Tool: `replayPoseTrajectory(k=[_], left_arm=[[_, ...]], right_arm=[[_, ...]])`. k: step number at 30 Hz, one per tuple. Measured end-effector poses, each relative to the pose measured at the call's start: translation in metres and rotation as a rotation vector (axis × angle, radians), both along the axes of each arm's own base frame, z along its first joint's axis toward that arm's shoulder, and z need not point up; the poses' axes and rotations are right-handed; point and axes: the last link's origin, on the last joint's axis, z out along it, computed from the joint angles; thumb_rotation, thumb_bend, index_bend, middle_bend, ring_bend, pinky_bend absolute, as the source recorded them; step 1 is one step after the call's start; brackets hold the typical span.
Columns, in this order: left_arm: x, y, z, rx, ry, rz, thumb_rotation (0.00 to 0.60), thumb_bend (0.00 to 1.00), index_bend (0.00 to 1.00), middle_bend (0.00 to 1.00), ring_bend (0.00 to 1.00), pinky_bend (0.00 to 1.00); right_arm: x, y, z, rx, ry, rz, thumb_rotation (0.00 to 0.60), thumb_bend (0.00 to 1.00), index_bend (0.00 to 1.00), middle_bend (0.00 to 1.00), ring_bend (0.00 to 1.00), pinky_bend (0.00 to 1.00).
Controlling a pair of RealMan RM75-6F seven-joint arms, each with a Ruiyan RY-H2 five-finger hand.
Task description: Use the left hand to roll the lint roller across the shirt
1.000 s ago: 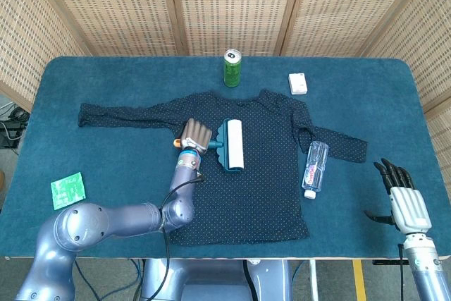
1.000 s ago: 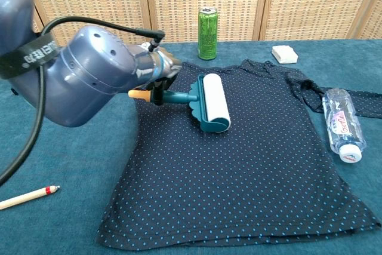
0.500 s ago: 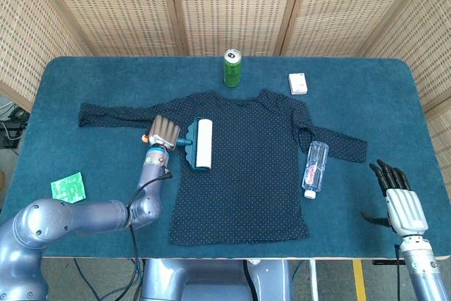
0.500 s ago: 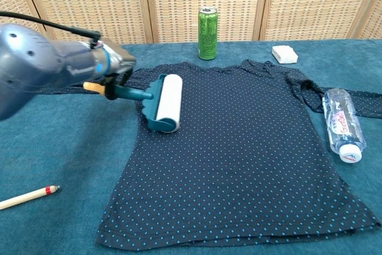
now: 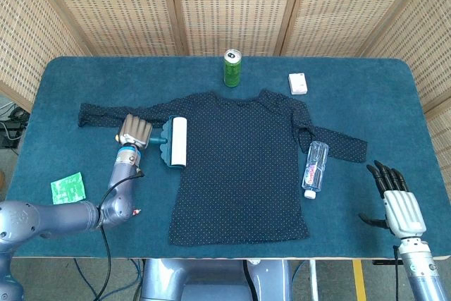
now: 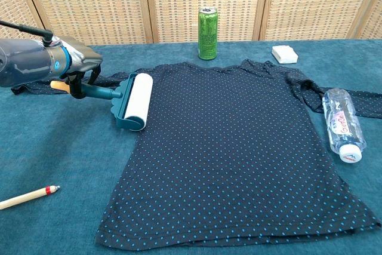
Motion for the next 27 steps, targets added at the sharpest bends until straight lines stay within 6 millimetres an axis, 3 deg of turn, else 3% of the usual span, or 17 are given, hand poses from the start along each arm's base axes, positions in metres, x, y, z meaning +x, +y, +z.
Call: replayPoseTrajectory(k=[16,27], left_arm=[[0.058,-0.01,-0.043,-0.06,0.004,-0.076,0.6,0.62,0.9,0.79,0.66,0.6],[0.112,-0.014,-0.07,-0.078,-0.052,-0.098,0.6,0.62,0.9,0.79,0.66,0.6]], right_arm=[[-0.005,-0.002,0.003,-0.001,-0.005,-0.013,0.6,0.02,0.0,0.0,0.0,0.0],[-0.009,-0.005,0.004,-0.003,-0.008,-0.03,0.6,0.02,0.0,0.0,0.0,0.0]])
